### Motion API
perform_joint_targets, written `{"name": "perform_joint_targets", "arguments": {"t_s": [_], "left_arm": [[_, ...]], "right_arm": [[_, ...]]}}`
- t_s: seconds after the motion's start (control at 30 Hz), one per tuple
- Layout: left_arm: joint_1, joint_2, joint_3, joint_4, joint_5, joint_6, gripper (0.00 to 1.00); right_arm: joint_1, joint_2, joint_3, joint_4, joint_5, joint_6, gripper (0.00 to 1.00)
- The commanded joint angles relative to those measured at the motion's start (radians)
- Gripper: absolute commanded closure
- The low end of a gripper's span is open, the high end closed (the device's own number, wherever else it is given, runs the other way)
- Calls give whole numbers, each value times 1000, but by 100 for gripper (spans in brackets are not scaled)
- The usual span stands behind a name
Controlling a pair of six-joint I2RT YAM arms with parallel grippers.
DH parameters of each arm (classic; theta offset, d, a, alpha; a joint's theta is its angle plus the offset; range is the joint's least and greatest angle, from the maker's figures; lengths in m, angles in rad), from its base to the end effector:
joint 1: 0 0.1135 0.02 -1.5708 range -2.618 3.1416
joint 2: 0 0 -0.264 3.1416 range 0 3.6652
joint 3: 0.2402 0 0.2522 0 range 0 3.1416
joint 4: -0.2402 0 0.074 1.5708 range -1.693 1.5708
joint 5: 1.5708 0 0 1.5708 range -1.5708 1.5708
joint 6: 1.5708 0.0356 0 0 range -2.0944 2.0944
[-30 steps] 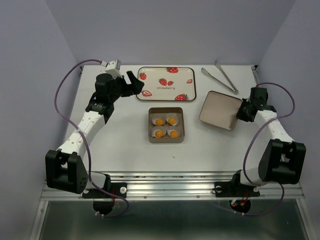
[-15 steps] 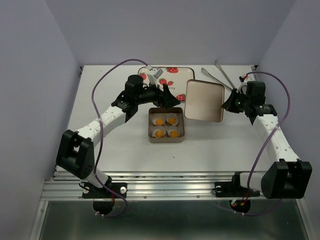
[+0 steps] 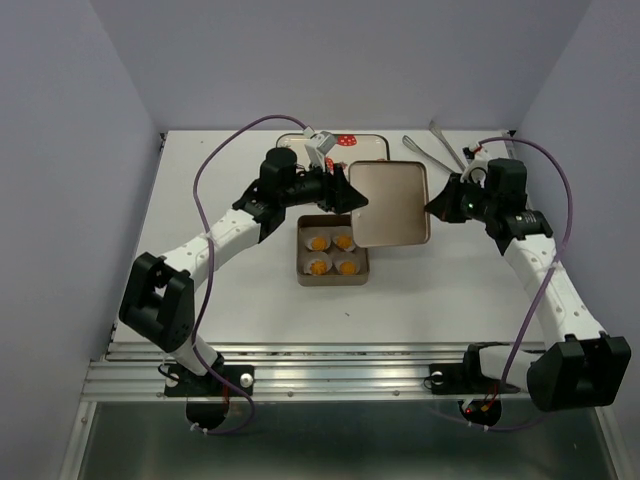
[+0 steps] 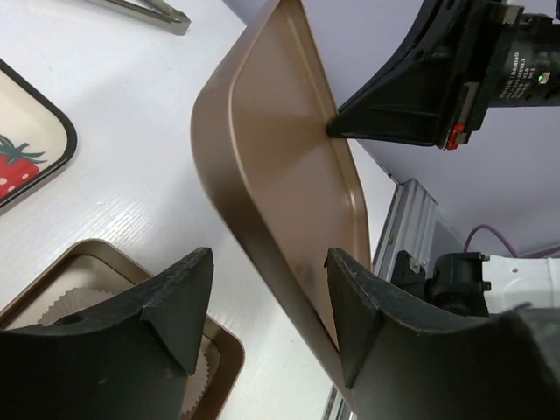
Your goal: Pack the cookies
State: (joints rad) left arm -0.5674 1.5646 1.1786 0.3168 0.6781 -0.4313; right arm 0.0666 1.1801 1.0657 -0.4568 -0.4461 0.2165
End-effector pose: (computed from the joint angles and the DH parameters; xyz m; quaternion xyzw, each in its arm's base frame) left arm 0.2995 -0.2173 0.3338 0.2733 0.6725 -0.5216 0.4484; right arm 0.2573 0.0326 0.3319 -0.0416 0.8615 0.2581 0.4353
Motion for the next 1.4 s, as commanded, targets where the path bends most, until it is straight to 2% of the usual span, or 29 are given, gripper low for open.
{"name": "perform_joint_targets", "arguments": {"t_s": [0.0, 0.07, 0.1, 0.13, 0.2, 0.33, 0.4, 0.5, 0.6, 0.73, 0.87, 0.9, 0.93, 0.97, 1.13, 1.17, 1.2, 1.3, 1.37], "left_arm": [[0, -6, 30, 82, 27, -32, 42], [1, -5, 30, 100, 40, -61, 63], [0, -5, 29, 107, 44, -72, 64], [1, -5, 29, 113, 47, -84, 75], [1, -8, 27, 120, 38, -119, 86], [0, -17, 24, 120, 9, -185, 100], [1, -20, 27, 98, -15, -204, 100], [4, -21, 42, 58, -51, -231, 100], [23, -26, 50, 65, -25, -311, 100], [66, -26, 88, 16, -14, -428, 100], [127, -8, 131, -138, 3, -524, 100], [138, -6, 136, -160, 11, -540, 100], [146, -3, 138, -182, 17, -558, 100], [155, -3, 135, -202, 23, -576, 100], [188, -11, 138, -312, 17, -656, 100], [190, -14, 138, -315, 14, -667, 100], [190, -17, 138, -343, 12, -679, 100], [192, -23, 142, -383, 5, -722, 100], [192, -23, 154, -412, -17, -744, 100]], "right_arm": [[-2, -46, 30, 87, -83, 15, 99], [-2, -40, 27, 90, -92, 9, 99], [-2, -37, 27, 92, -88, 11, 99], [-2, -28, 27, 90, -89, 3, 99], [-2, -13, 27, 95, -115, -2, 99], [7, 15, 45, 115, -100, -29, 81], [16, 18, 56, 128, -97, -49, 77], [16, 19, 82, 158, -106, -94, 45], [16, 7, 115, 164, -94, -202, 30], [16, -30, 181, 188, -68, -374, 16], [34, -79, 226, 178, -227, -647, 2], [44, -77, 226, 178, -265, -708, 2], [55, -77, 252, 97, -332, -768, 0], [91, -79, 255, 58, -357, -901, 0], [241, -169, 99, 41, -431, -1195, 0], [268, -181, 71, 43, -424, -1283, 0], [292, -191, 47, 49, -411, -1305, 0], [384, -180, 10, 139, -323, -1306, 0], [465, -107, 43, 118, -209, -1339, 0]]}}
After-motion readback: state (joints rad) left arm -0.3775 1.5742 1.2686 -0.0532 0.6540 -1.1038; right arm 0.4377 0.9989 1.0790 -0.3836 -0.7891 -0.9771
